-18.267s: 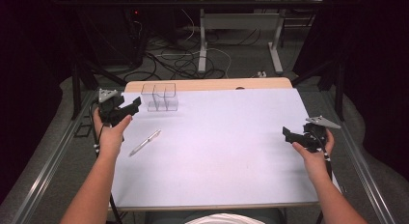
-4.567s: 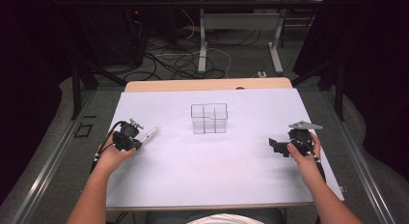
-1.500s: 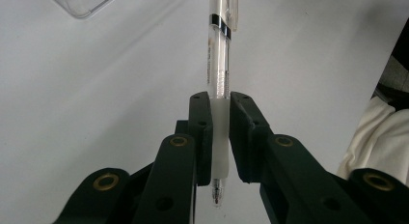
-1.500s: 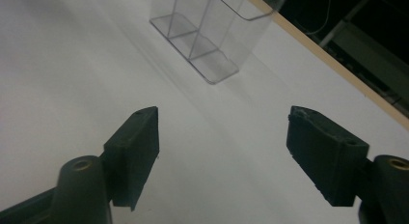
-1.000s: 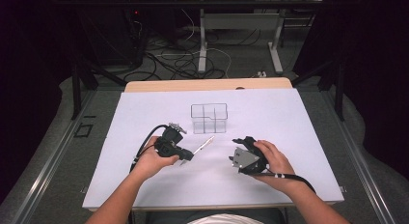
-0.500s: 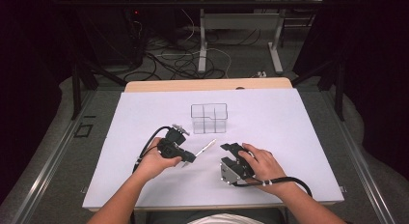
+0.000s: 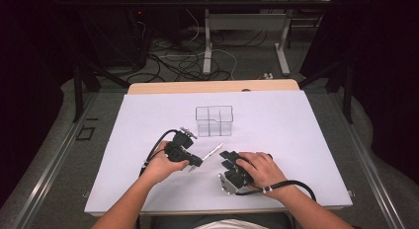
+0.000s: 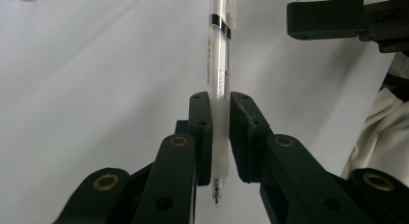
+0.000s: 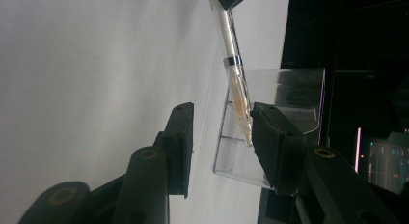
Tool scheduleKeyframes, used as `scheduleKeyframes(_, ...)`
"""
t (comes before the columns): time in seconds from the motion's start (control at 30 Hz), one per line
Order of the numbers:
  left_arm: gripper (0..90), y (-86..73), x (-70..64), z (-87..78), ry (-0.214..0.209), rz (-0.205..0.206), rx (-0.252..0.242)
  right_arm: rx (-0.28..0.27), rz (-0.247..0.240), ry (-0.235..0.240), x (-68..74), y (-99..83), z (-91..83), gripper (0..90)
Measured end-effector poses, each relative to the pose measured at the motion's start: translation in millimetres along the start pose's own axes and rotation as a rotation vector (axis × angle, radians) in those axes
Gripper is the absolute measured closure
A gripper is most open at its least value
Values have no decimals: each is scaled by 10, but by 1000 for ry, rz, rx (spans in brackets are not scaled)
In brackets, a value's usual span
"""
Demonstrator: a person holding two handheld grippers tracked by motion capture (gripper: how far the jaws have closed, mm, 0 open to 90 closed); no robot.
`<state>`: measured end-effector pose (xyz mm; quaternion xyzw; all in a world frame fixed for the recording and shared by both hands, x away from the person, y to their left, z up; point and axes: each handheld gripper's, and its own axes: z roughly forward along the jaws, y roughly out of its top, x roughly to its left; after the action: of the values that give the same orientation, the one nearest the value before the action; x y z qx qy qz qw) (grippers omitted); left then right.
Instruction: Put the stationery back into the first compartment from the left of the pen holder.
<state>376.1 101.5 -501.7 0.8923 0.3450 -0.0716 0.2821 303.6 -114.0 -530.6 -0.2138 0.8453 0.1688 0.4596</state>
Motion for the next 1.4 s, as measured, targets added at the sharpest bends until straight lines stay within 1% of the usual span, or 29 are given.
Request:
scheduleKeyframes(0.03,801,2,-5,3,1,-1,1,0,-10,6,6,7,8,602)
scheduleKeyframes(0.1,801,9,-12,13,-2,3,-1,-4,-19,1,23,18,15,605)
scheduleKeyframes(0.13,801,11,-19,19,-1,2,1,-6,-32,-2,30,28,19,607)
scheduleKeyframes(0.27,801,23,-36,52,-5,8,12,-4,-47,1,44,39,26,610)
scheduleKeyframes(0.3,801,26,-43,64,-9,8,12,-9,-40,-19,66,39,28,613)
scheduleKeyframes(0.33,801,30,-51,74,-12,12,14,6,-49,0,73,52,21,619)
scheduleKeyframes(0.37,801,34,-62,84,-12,12,15,6,-49,0,73,52,21,619)
scheduleKeyframes(0.4,801,40,-73,94,-16,15,19,1,-72,2,66,59,24,623)
scheduleKeyframes(0.43,801,45,-81,107,-19,19,21,3,-64,-4,82,66,22,625)
scheduleKeyframes(0.47,801,51,-90,118,-21,22,25,2,-76,-1,94,81,25,632)
scheduleKeyframes(0.57,801,61,-128,152,-28,30,37,0,-90,0,112,94,33,641)
scheduleKeyframes(0.6,801,64,-137,166,-30,35,37,7,-103,5,112,100,31,645)
scheduleKeyframes(0.63,801,66,-148,177,-30,37,38,0,-109,9,116,102,44,650)
scheduleKeyframes(0.67,801,68,-161,181,-33,33,43,7,-120,16,122,106,50,657)
scheduleKeyframes(0.77,801,77,-177,192,-45,44,42,14,-117,20,135,107,54,665)
scheduleKeyframes(0.83,801,77,-197,198,-51,40,42,17,-128,23,145,111,63,677)
scheduleKeyframes(0.87,801,77,-204,203,-53,43,43,21,-141,26,154,118,69,696)
scheduleKeyframes(1.0,801,79,-232,219,-74,59,54,28,-149,27,181,130,71,720)
scheduleKeyframes(1.03,801,79,-241,222,-76,61,57,33,-175,27,179,140,71,736)
scheduleKeyframes(1.07,801,81,-249,225,-80,62,58,33,-175,27,179,140,71,736)
scheduleKeyframes(1.1,800,83,-254,228,-84,63,54,43,-190,27,181,139,72,768)
scheduleKeyframes(1.13,800,84,-259,228,-86,63,54,43,-190,27,181,139,72,768)
scheduleKeyframes(1.17,800,86,-259,228,-86,63,53,43,-197,29,180,139,73,787)
scheduleKeyframes(1.23,799,84,-250,228,-90,63,48,49,-210,27,177,141,68,795)
scheduleKeyframes(1.33,797,72,-236,230,-99,55,33,51,-212,24,174,142,68,796)
scheduleKeyframes(1.37,795,67,-230,236,-100,46,25,51,-219,22,172,139,69,796)
scheduleKeyframes(1.4,792,66,-220,235,-103,47,29,49,-221,18,172,137,73,796)
